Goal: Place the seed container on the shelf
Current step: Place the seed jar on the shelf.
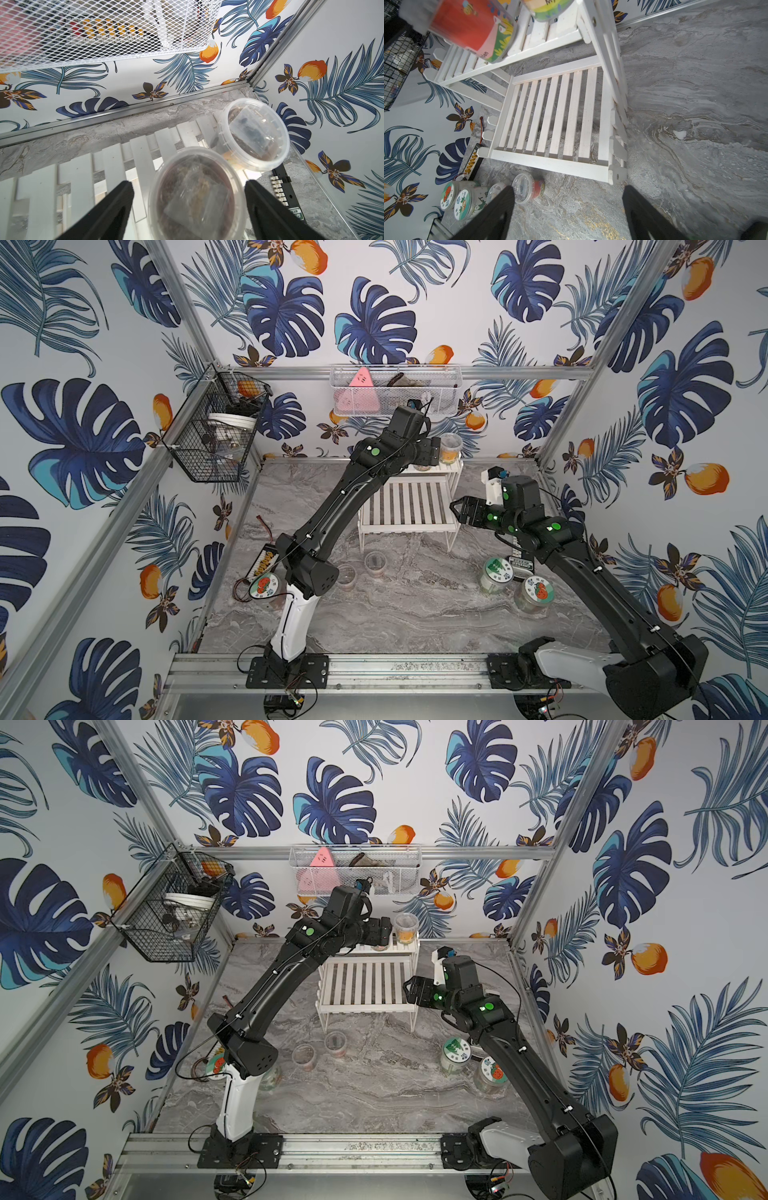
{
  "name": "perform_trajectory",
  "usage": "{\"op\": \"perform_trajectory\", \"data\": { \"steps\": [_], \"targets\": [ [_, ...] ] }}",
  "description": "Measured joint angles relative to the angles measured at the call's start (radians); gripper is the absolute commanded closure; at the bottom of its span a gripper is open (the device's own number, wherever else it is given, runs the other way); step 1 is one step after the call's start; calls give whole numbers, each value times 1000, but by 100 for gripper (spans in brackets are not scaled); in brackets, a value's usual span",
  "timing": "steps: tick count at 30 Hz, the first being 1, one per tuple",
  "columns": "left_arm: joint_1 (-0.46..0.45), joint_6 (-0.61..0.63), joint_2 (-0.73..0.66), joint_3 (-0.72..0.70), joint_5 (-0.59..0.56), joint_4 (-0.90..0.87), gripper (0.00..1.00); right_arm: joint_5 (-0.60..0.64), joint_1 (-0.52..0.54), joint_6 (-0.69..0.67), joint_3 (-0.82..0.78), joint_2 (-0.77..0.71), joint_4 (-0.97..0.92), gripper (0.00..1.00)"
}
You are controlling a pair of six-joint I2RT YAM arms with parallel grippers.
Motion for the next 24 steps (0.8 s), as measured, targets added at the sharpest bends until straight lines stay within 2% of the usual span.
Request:
{"op": "perform_trajectory", "data": {
  "steps": [11,17,24],
  "targets": [
    [7,-4,-5,2,14,24,2,-68,0,15,0,25,37,17],
    [17,-1,-43,-28,33,29,1,-113,0,19,3,42,60,21],
    [21,64,-163,-204,102,71,1,-142,0,26,16,55,83,21]
  ]
}}
